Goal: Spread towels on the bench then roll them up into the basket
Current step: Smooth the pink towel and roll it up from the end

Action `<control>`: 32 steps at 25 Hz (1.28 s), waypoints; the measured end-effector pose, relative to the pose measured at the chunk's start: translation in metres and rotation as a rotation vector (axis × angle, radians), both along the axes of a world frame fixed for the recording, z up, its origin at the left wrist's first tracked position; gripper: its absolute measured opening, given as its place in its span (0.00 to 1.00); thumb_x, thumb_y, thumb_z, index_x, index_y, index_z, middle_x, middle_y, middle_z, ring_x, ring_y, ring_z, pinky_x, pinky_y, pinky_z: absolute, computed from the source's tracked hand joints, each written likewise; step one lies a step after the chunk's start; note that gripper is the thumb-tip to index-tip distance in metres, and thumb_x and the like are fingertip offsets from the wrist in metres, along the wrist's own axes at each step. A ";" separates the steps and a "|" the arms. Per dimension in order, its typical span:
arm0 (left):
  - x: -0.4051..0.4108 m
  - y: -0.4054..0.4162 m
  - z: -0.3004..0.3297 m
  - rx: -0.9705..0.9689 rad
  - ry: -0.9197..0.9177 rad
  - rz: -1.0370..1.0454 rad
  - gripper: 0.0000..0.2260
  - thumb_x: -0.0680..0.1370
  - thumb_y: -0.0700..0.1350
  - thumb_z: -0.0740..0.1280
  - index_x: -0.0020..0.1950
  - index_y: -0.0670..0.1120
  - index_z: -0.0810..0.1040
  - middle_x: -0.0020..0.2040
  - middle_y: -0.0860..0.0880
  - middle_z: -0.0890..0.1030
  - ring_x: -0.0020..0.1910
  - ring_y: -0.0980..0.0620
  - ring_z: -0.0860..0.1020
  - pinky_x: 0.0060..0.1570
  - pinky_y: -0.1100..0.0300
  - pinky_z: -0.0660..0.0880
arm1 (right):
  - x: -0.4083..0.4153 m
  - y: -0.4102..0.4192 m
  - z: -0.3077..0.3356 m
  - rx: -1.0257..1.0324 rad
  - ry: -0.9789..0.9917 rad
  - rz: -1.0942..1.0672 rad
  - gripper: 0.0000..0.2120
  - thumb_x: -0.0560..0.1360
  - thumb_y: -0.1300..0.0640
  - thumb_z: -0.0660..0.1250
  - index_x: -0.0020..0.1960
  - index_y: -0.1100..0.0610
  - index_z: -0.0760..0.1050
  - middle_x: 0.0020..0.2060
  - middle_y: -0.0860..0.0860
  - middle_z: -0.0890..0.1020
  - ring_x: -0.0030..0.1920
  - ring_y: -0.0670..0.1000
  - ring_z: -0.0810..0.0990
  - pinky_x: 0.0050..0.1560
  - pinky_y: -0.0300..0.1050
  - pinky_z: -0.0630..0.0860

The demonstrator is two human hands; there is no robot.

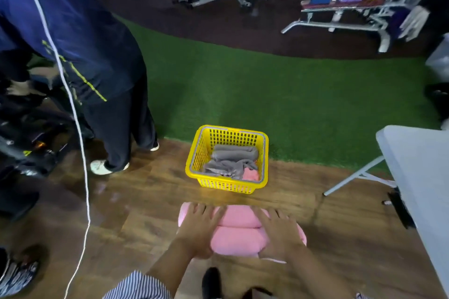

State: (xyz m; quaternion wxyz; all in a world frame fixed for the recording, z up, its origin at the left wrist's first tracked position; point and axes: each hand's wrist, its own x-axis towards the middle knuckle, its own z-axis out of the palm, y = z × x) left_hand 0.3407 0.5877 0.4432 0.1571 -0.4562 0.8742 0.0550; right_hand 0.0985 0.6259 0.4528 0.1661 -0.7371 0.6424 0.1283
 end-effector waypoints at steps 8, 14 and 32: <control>-0.020 -0.152 -0.010 0.112 0.020 -0.019 0.50 0.43 0.63 0.70 0.64 0.47 0.70 0.44 0.44 0.79 0.35 0.43 0.77 0.35 0.49 0.76 | -0.012 -0.139 -0.004 0.070 -0.011 -0.025 0.53 0.54 0.36 0.72 0.73 0.44 0.49 0.63 0.52 0.69 0.62 0.58 0.69 0.56 0.57 0.70; -0.041 -0.243 -0.050 0.198 0.005 0.021 0.51 0.45 0.64 0.71 0.66 0.46 0.70 0.46 0.44 0.79 0.38 0.43 0.77 0.39 0.47 0.76 | -0.041 -0.241 -0.058 0.133 -0.024 -0.089 0.58 0.30 0.31 0.65 0.61 0.47 0.69 0.41 0.50 0.79 0.38 0.55 0.80 0.30 0.55 0.76; -0.079 -0.536 -0.383 0.095 0.090 -0.020 0.49 0.42 0.60 0.74 0.59 0.43 0.71 0.49 0.42 0.78 0.44 0.41 0.78 0.46 0.48 0.78 | -0.070 -0.525 -0.381 -0.020 0.017 -0.086 0.49 0.39 0.38 0.72 0.57 0.56 0.74 0.49 0.55 0.78 0.49 0.58 0.79 0.48 0.58 0.75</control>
